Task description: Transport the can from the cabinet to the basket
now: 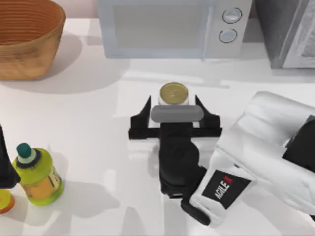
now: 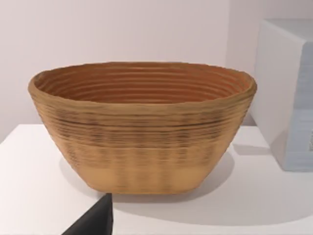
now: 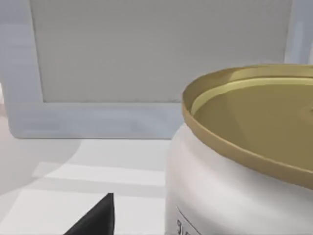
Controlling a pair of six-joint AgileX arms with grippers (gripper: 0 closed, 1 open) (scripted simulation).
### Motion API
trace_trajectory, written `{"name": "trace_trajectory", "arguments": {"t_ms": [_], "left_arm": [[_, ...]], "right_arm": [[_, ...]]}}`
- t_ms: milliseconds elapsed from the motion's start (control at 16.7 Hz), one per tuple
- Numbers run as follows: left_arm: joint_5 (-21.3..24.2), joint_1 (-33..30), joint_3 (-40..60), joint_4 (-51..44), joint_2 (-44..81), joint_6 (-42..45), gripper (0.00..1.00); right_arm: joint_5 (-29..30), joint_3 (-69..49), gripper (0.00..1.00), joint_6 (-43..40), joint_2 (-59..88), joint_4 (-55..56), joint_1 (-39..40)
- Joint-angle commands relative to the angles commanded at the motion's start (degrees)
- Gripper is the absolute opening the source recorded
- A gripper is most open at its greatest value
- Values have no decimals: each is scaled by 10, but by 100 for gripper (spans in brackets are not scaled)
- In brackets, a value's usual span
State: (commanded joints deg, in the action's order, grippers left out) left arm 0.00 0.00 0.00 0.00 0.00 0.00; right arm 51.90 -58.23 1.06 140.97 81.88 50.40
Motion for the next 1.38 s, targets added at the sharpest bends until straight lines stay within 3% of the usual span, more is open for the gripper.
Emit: {"name": "trace_trajectory", "arguments": {"t_ms": [540,1020,1380], "left_arm": [[0,0,0,0,0,0,100],[0,0,0,0,0,0,100],[0,0,0,0,0,0,100]], "right_arm": [[2,2,100,0,-1,2,3],[116,121,100,5,-33,82,118],[113,132,100,5,-34,92,115]]}}
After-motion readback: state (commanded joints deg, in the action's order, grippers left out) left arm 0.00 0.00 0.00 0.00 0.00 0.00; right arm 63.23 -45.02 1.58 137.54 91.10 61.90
